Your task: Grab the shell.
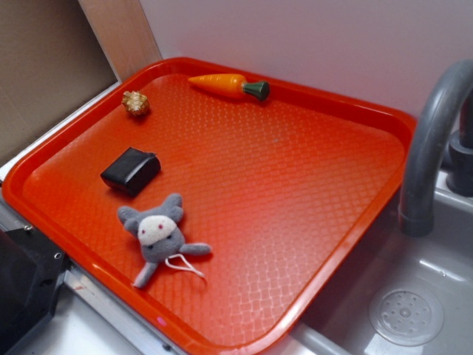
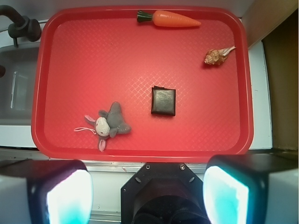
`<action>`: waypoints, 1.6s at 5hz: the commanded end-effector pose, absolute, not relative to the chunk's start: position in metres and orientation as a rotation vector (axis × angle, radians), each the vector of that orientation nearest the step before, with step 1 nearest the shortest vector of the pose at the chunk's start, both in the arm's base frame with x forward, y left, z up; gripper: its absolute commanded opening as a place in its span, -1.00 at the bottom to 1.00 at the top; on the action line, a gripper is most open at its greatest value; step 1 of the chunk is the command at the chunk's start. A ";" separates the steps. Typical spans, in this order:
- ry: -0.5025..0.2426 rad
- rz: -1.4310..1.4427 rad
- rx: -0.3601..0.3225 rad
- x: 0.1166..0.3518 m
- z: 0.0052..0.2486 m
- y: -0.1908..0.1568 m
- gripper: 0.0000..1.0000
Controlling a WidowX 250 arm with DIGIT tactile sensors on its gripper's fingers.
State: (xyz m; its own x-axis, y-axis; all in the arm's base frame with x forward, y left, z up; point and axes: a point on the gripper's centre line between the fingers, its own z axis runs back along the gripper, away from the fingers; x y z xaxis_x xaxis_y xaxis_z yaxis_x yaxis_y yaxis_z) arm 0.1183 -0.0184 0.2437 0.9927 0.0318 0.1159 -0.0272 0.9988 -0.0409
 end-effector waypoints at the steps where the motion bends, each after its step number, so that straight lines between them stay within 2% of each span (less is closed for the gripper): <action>1: -0.117 0.030 -0.039 0.118 0.244 -0.018 1.00; 2: -0.079 0.282 -0.052 0.158 0.220 -0.003 1.00; 3: -0.060 0.531 -0.014 0.201 0.185 0.018 1.00; 4: -0.145 0.780 0.020 0.226 0.145 0.051 1.00; 6: -0.332 1.278 0.052 0.248 0.106 0.097 1.00; 8: -0.361 1.429 0.181 0.261 0.080 0.112 1.00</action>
